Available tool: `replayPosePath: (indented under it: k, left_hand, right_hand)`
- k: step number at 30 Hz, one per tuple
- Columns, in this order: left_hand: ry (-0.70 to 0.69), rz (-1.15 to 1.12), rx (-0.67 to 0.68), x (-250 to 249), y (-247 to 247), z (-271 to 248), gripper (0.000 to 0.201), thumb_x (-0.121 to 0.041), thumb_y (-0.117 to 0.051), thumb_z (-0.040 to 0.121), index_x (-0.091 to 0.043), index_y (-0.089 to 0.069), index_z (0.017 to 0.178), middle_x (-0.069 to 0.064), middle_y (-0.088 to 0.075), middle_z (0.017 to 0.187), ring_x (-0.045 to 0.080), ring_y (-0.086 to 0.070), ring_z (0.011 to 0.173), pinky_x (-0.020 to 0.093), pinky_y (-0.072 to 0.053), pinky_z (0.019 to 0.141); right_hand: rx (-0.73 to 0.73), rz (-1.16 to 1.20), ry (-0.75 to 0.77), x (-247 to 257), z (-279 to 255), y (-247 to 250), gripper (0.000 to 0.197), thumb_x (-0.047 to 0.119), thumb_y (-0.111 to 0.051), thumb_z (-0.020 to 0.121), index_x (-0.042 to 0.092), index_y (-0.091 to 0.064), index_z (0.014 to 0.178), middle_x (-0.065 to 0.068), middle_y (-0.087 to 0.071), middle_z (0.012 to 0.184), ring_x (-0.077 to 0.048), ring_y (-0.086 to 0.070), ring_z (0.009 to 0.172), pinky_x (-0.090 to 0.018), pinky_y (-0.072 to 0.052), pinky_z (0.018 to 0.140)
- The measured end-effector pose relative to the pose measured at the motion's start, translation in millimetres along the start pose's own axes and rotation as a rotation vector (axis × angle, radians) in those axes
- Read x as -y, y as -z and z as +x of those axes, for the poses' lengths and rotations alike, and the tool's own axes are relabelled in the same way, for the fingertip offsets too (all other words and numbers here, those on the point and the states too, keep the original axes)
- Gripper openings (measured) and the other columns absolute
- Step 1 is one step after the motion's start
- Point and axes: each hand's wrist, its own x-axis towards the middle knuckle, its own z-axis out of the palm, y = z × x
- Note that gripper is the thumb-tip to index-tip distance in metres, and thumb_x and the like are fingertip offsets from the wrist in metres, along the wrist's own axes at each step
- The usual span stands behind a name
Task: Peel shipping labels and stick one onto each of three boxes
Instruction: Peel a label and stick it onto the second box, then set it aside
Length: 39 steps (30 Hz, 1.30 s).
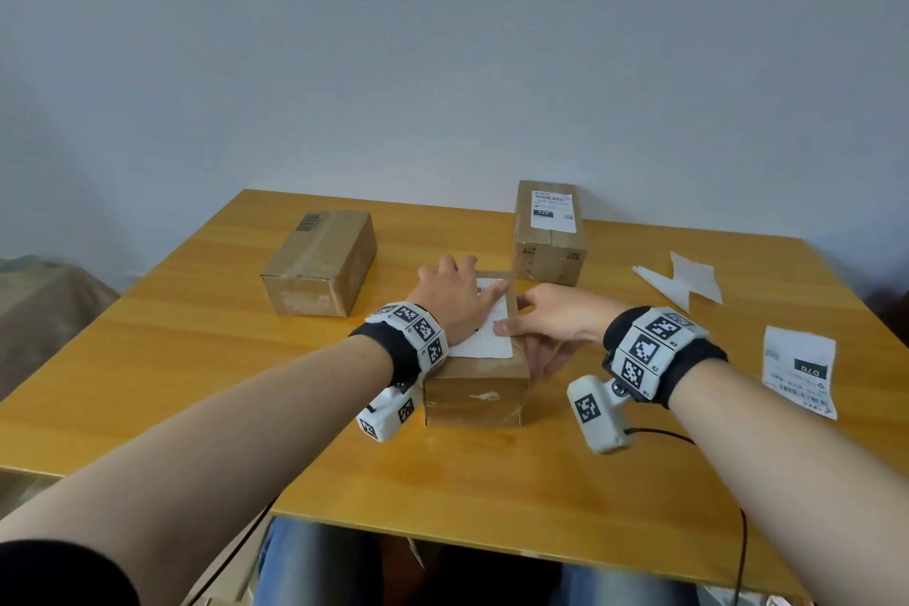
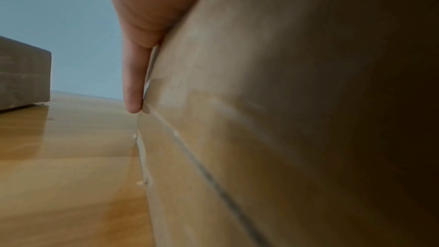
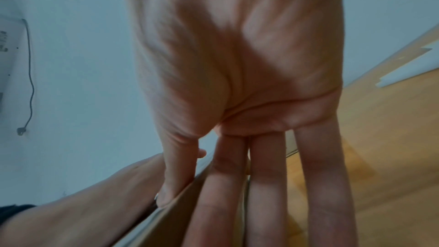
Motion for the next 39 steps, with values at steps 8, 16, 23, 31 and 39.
replayPosePath:
  k: [8,16,23,31,39]
  left_hand:
    - [-0.026,0.205,0.041,-13.2,20.4,-4.9,0.064,-0.052,-0.012,0.108,-0.007,-0.048,0.137,0.015,-0.055,0.128,0.034,-0.051,0.108,0.045,-0.042,0.079]
    - [-0.165,0.481,0.064,-14.3,30.8,-4.9,0.043,-0.031,-0.032,0.110,-0.024,-0.039,0.152,0.013,-0.054,0.116,0.034,-0.053,0.100,0.040,-0.038,0.065]
    - [-0.110,0.359,0.068,-7.8,29.1,7.9,0.024,-0.020,-0.045,0.103,-0.012,-0.052,0.126,0.008,-0.053,0.103,0.029,-0.055,0.088,0.040,-0.049,0.064]
    - [0.001,0.243,0.034,-7.9,31.1,20.0,0.017,-0.022,-0.043,0.109,-0.014,-0.055,0.117,-0.001,-0.042,0.073,0.024,-0.057,0.075,0.037,-0.056,0.065]
    - [0.080,0.207,0.061,-4.7,31.7,36.1,0.023,-0.025,-0.042,0.110,-0.018,-0.063,0.105,0.000,-0.054,0.074,0.022,-0.066,0.079,0.039,-0.063,0.073]
  right_hand:
    - [0.030,-0.028,-0.024,-0.2,4.3,4.3,0.040,0.040,-0.066,0.102,0.001,-0.066,0.113,-0.020,-0.078,0.083,-0.041,-0.078,0.090,-0.057,-0.063,0.087]
    - [0.056,-0.135,-0.047,7.7,17.4,21.6,0.067,0.047,-0.086,0.082,0.025,-0.049,0.134,-0.010,-0.082,0.098,-0.033,-0.080,0.087,-0.059,-0.061,0.091]
    - [0.098,-0.079,-0.053,6.5,31.8,26.4,0.097,0.039,-0.095,0.074,0.043,-0.025,0.142,-0.014,-0.081,0.102,-0.034,-0.080,0.090,-0.062,-0.059,0.093]
    - [0.102,-0.048,-0.062,1.4,36.4,28.2,0.103,0.038,-0.096,0.071,0.043,-0.024,0.145,-0.013,-0.081,0.103,-0.032,-0.080,0.090,-0.061,-0.060,0.091]
    - [0.098,-0.027,-0.046,-3.1,43.5,28.7,0.117,0.037,-0.097,0.068,0.040,-0.019,0.155,-0.013,-0.080,0.105,-0.031,-0.080,0.089,-0.059,-0.062,0.088]
